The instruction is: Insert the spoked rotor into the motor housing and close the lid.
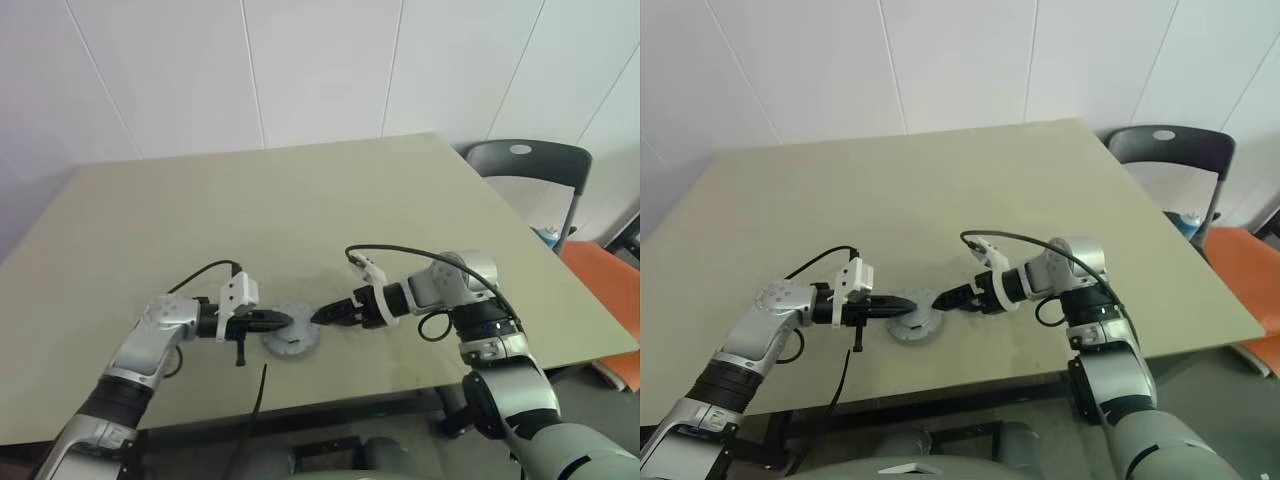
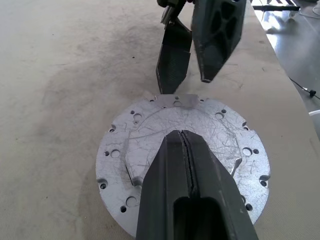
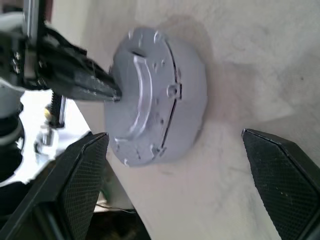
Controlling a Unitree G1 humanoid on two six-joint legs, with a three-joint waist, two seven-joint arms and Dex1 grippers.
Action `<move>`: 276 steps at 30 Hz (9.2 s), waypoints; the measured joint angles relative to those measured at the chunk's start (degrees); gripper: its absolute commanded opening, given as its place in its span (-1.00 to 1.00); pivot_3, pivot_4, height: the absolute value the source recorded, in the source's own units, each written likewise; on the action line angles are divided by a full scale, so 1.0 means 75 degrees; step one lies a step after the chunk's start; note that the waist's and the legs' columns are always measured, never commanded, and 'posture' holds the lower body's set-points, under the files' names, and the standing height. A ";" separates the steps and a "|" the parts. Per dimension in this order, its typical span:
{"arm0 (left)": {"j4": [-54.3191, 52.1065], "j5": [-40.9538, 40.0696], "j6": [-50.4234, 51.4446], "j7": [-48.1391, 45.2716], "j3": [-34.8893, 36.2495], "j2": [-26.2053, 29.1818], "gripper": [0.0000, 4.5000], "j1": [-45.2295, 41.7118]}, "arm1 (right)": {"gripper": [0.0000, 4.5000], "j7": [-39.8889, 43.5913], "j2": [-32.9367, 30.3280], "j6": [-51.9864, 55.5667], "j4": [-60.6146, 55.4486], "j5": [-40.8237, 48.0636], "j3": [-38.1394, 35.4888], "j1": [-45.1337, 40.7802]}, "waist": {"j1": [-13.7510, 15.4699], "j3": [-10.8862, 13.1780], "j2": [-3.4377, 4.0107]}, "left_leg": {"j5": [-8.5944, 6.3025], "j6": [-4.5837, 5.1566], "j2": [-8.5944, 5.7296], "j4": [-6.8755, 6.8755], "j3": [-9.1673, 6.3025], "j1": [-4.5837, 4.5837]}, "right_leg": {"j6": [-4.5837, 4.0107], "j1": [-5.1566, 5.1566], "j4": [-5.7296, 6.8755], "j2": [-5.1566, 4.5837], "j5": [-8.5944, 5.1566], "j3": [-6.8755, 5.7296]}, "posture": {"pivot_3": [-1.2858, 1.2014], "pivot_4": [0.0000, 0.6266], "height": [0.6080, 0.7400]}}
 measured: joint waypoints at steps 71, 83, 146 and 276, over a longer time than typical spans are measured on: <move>-0.1907 -0.4776 0.4614 0.5555 0.5084 -0.1763 -1.00 0.1428 | -0.47 -0.5415 0.2381 -0.2048 0.1820 0.4068 -0.2581 -0.0421 | -0.0336 0.0057 -0.0043 | -0.0001 0.0007 0.0014 0.0004 -0.0002 -0.0033 | -0.0025 -0.0050 0.0023 0.0032 0.0023 0.0028 | 0.03 -1.00 1.00; -0.2138 -0.7628 0.4973 0.7790 0.6405 -0.2936 0.58 0.1905 | -0.47 -0.4812 0.2804 -0.2837 0.2128 0.3334 -0.2839 -0.0528 | -0.0335 0.0053 -0.0052 | -0.0002 0.0003 0.0008 0.0011 -0.0003 -0.0120 | -0.0038 -0.0119 -0.0003 0.0025 0.0033 0.0027 | 0.03 -1.00 1.00; -0.0565 -1.0578 0.5813 0.9107 0.4896 -0.2901 0.15 0.1295 | -0.47 -0.4469 0.2839 -0.2690 0.1571 0.3182 -0.3011 -0.0375 | -0.0340 0.0049 -0.0056 | 0.0006 -0.0008 0.0008 0.0018 0.0036 -0.0126 | -0.0067 -0.0149 0.0019 0.0032 0.0047 0.0062 | 0.03 -1.00 1.00; 0.0103 -0.1251 -0.0080 0.8624 0.4616 -0.1306 0.99 0.0278 | 0.88 -0.2411 0.2760 -0.5330 0.0787 0.0690 -0.1084 0.0019 | -0.0129 0.0025 -0.0086 | 0.0006 -0.0015 0.0012 -0.0003 0.0073 -0.0022 | -0.0056 -0.0051 -0.0010 0.0037 0.0066 0.0071 | 0.03 -1.00 1.00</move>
